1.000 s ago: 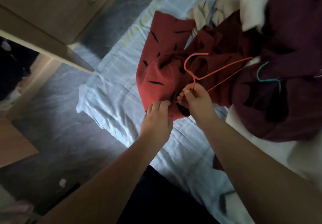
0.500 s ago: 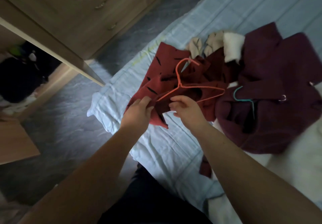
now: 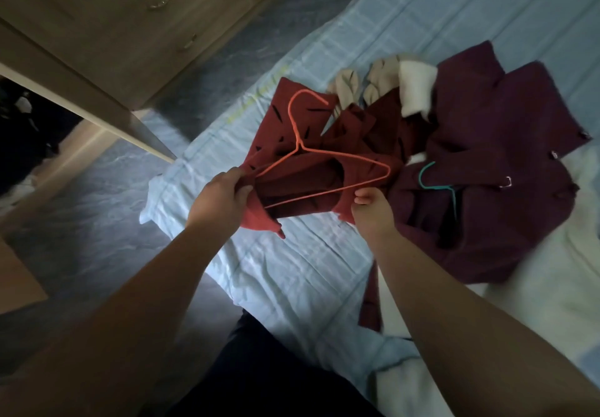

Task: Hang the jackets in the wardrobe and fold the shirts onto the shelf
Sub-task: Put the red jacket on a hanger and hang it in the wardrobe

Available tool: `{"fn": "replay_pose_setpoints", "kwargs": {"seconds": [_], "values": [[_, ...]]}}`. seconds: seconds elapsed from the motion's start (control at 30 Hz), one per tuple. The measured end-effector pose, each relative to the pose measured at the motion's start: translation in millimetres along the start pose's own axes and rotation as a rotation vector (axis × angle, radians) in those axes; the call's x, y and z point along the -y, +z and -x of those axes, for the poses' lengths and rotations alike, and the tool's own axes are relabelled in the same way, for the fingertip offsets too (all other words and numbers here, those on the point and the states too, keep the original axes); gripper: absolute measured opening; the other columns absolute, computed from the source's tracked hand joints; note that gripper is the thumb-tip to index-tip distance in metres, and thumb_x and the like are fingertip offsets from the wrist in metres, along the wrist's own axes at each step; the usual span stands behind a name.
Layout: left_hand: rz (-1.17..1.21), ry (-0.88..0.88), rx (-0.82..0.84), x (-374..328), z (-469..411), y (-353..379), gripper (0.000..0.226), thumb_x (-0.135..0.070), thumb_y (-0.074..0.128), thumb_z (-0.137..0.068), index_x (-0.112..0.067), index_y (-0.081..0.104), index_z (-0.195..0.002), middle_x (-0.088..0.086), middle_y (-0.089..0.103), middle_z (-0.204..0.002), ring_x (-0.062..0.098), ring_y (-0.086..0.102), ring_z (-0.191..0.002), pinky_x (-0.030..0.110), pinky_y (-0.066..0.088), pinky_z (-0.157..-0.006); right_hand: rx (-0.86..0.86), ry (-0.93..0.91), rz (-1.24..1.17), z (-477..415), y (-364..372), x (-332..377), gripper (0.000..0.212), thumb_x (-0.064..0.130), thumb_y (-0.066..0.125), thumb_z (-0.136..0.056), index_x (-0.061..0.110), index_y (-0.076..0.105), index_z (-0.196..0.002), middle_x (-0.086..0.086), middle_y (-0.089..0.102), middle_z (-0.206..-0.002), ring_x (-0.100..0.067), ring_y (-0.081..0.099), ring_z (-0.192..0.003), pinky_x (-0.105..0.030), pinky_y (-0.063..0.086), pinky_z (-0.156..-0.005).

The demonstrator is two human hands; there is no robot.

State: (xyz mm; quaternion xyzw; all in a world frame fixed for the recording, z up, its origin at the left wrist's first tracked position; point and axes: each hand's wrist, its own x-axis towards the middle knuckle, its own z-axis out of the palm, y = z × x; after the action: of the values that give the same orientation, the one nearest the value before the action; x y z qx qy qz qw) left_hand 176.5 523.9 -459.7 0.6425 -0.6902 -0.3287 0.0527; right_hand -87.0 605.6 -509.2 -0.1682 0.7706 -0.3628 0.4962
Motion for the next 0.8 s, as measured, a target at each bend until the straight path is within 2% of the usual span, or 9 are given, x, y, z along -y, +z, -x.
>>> {"fn": "replay_pose_setpoints", "kwargs": {"seconds": [0.07,0.2,0.4,0.53,0.6,0.67,0.7,0.77,0.8], "values": [[0.004,-0.005,0.004,1.9,-5.4,2.4,0.020,-0.026,0.053,-0.096,-0.023,0.059,-0.116,0.005,0.062,-0.105,0.025,0.059,-0.096,0.034,0.044,-0.080,-0.024,-0.025,0.088,-28.4,5.2,-29.1,0.023,0.025,0.063,-0.076,0.036,0.051,-0.090,0.000,0.062,-0.079,-0.029,0.068,-0.070,-0.049,0.058,-0.069],[0.014,-0.022,0.003,9.1,-11.7,10.3,0.021,-0.025,0.053,-0.097,-0.021,0.059,-0.116,0.005,0.062,-0.105,0.025,0.058,-0.096,0.032,0.041,-0.078,-0.127,-0.093,0.350,-72.6,19.9,-66.6,0.047,0.055,0.066,-0.053,0.041,0.043,-0.091,-0.003,0.062,-0.094,-0.030,0.070,-0.081,-0.052,0.059,-0.073],[0.055,-0.070,0.033,24.8,-12.9,27.7,0.022,-0.026,0.053,-0.096,-0.020,0.057,-0.117,0.005,0.062,-0.103,0.025,0.058,-0.094,0.032,0.040,-0.077,-0.242,-0.039,0.508,-30.3,40.4,-5.0,0.047,0.033,0.079,-0.076,0.008,0.055,-0.108,-0.017,0.056,-0.116,-0.038,0.059,-0.107,-0.048,0.049,-0.095],[0.072,-0.072,0.030,23.6,-13.8,25.6,0.025,-0.025,0.053,-0.098,-0.022,0.057,-0.122,-0.001,0.061,-0.097,0.018,0.052,-0.086,0.030,0.038,-0.076,-0.184,-0.013,0.454,-85.4,30.9,-57.4,0.044,0.051,0.044,-0.068,0.019,0.057,-0.095,-0.014,0.065,-0.097,-0.039,0.069,-0.076,-0.051,0.060,-0.070],[0.077,-0.085,0.035,26.2,-12.8,23.7,0.024,-0.026,0.051,-0.099,-0.025,0.056,-0.123,-0.004,0.059,-0.091,0.019,0.051,-0.083,0.030,0.038,-0.075,-0.140,0.009,0.400,-57.7,30.6,-22.6,0.030,0.037,0.045,-0.080,0.015,0.059,-0.094,-0.015,0.066,-0.097,-0.029,0.069,-0.061,-0.035,0.060,-0.055],[0.094,-0.097,0.044,31.1,-12.6,21.0,0.027,-0.026,0.050,-0.100,-0.030,0.056,-0.125,-0.005,0.060,-0.092,0.019,0.052,-0.083,0.031,0.039,-0.075,-0.180,0.012,0.405,-33.9,30.8,5.1,0.022,0.017,0.043,-0.096,0.001,0.058,-0.100,-0.012,0.063,-0.097,-0.023,0.063,-0.064,-0.011,0.049,-0.050],[0.108,-0.100,0.048,33.3,-12.7,19.1,0.028,-0.025,0.050,-0.100,-0.031,0.056,-0.127,-0.005,0.061,-0.093,0.018,0.053,-0.084,0.030,0.039,-0.076,-0.230,-0.011,0.398,-34.4,25.5,5.5,0.028,0.016,0.039,-0.099,-0.003,0.058,-0.106,-0.015,0.062,-0.100,-0.028,0.061,-0.075,-0.012,0.049,-0.059],[0.124,-0.096,0.052,34.9,-12.4,14.9,0.031,-0.021,0.050,-0.100,-0.030,0.058,-0.128,-0.008,0.061,-0.095,0.014,0.052,-0.087,0.027,0.038,-0.077,-0.296,-0.073,0.337,-37.8,11.2,3.5,0.036,0.021,0.036,-0.098,-0.004,0.058,-0.112,-0.024,0.064,-0.108,-0.038,0.062,-0.100,-0.034,0.050,-0.087],[0.123,-0.089,0.053,33.7,-11.9,12.7,0.032,-0.019,0.050,-0.099,-0.030,0.059,-0.129,-0.009,0.060,-0.095,0.013,0.052,-0.087,0.026,0.037,-0.078,-0.301,-0.079,0.286,-38.7,3.5,5.9,0.037,0.023,0.037,-0.096,-0.003,0.058,-0.112,-0.026,0.064,-0.108,-0.039,0.061,-0.102,-0.041,0.048,-0.091]]}}
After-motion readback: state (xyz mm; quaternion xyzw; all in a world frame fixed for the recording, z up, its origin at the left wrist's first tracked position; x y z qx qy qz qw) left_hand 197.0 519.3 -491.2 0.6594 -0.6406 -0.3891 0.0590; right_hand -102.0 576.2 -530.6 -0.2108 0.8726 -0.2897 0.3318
